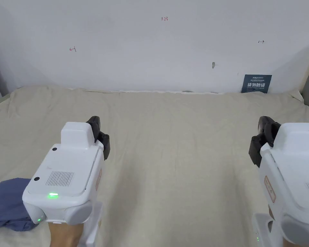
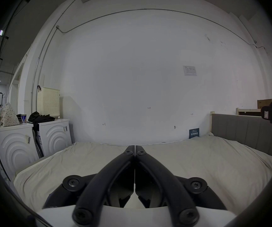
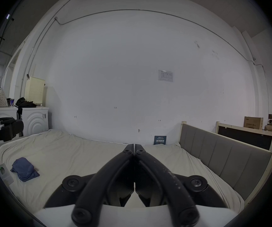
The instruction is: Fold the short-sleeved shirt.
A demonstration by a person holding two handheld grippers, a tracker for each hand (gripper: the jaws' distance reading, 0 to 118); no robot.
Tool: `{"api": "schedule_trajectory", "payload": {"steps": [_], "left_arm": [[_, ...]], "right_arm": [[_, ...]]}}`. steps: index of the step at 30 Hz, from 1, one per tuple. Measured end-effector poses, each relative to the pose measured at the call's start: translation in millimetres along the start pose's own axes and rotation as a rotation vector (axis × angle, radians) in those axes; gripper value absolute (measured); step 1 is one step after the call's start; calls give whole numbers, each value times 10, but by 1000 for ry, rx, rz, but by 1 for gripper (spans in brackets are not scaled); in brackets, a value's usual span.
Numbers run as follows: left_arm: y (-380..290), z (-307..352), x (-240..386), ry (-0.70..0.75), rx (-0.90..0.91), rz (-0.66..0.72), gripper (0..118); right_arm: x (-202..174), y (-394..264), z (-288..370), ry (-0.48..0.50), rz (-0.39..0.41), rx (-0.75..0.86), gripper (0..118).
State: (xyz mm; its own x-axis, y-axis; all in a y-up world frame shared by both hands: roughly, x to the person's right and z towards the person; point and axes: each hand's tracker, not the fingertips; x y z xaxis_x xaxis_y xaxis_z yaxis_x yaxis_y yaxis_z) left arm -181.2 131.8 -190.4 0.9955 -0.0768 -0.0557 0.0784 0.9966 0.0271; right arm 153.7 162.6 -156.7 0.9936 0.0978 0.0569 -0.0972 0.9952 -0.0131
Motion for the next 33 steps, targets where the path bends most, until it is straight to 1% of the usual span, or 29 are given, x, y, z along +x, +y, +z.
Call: {"api": "schedule_trajectory", "payload": {"steps": [33], "left_arm": [[22, -8, 10, -2, 5, -22, 0]], "right_arm": [[-45, 55, 72, 4, 6, 15, 1]]}}
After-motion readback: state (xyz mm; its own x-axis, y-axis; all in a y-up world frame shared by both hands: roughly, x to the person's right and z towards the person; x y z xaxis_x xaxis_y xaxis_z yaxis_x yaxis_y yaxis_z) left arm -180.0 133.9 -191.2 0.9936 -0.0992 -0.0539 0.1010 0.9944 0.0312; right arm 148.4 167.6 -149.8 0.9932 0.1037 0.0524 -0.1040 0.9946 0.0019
